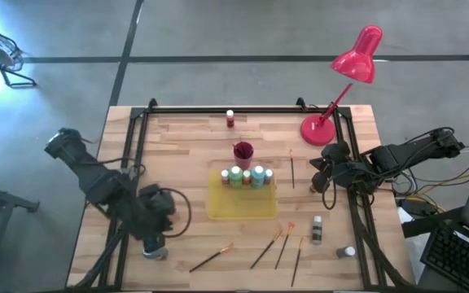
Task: Pick & Place Paint Supplies
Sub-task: Put the large blue paint bottle into the yellow bin
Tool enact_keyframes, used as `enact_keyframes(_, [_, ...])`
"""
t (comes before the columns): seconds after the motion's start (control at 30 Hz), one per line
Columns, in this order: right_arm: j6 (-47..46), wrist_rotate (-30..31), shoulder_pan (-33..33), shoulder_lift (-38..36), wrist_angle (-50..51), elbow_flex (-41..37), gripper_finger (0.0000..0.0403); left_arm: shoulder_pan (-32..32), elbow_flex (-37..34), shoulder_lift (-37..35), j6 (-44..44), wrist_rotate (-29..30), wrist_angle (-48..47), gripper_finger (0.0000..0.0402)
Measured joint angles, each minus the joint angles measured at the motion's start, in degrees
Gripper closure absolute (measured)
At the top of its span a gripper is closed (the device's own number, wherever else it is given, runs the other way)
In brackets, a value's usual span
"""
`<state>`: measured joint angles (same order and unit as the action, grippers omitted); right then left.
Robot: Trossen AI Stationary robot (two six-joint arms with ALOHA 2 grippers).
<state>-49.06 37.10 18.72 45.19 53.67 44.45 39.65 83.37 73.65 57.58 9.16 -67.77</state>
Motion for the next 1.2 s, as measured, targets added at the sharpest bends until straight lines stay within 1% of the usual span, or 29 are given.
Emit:
enact_keyframes(0.13, [0.01,0.01,0.02,0.0,0.0,0.0,0.0394,4.15,-0.28,0.02,14.11,-6.69,-3.32,0.0298])
enact_keyframes(0.2, [0.0,0.0,0.0,0.0,0.02,0.0,0.0394,6.28,-0.5,0.02,18.99,-8.6,-3.44,0.0293])
enact_keyframes(0.3, [0.02,0.01,0.0,0.0,0.01,0.0,0.0394,9.15,-0.61,0.04,23.88,-8.27,-3.41,0.0292])
enact_keyframes(0.4, [0.02,0.0,0.02,0.0,0.0,-0.02,0.0394,11.28,-1.31,0.04,28.45,-5.53,-3.43,0.0293])
enact_keyframes(0.47, [0.0,0.0,0.02,0.0,0.02,0.0,0.0394,12.0,-2.02,0.04,31.99,-3.6,-3.43,0.0293])
enact_keyframes(0.57, [0.02,0.01,0.02,0.0,0.02,0.0,0.0394,12.22,-3.48,0.04,37.93,-3.13,-3.51,0.0293])
enact_keyframes(0.63, [0.0,0.0,0.02,0.0,0.02,-0.01,0.0394,12.28,-4.59,0.04,41.2,-4.56,-3.45,0.0293])
enact_keyframes(0.73, [0.02,0.01,0.02,0.0,0.02,0.0,0.0394,12.32,-6.06,0.04,45.73,-9.25,-3.44,0.0293])
enact_keyframes(0.8, [0.0,0.0,0.0,0.0,0.02,0.0,0.0394,12.34,-6.95,0.04,47.56,-12.58,-3.53,0.0293])
enact_keyframes(0.9, [0.01,0.01,0.01,0.0,0.01,0.0,0.0394,12.29,-7.78,0.04,47.8,-14.17,-3.86,0.0293])
enact_keyframes(1.0, [0.0,0.0,0.0,0.0,0.0,-0.02,0.0394,11.68,-7.8,0.07,47.56,-14.1,-5.11,0.0293])
enact_keyframes(1.2, [0.02,0.01,0.0,0.0,0.0,0.0,0.0394,11.57,-7.8,0.07,46.63,-11.41,-5.6,0.0293])
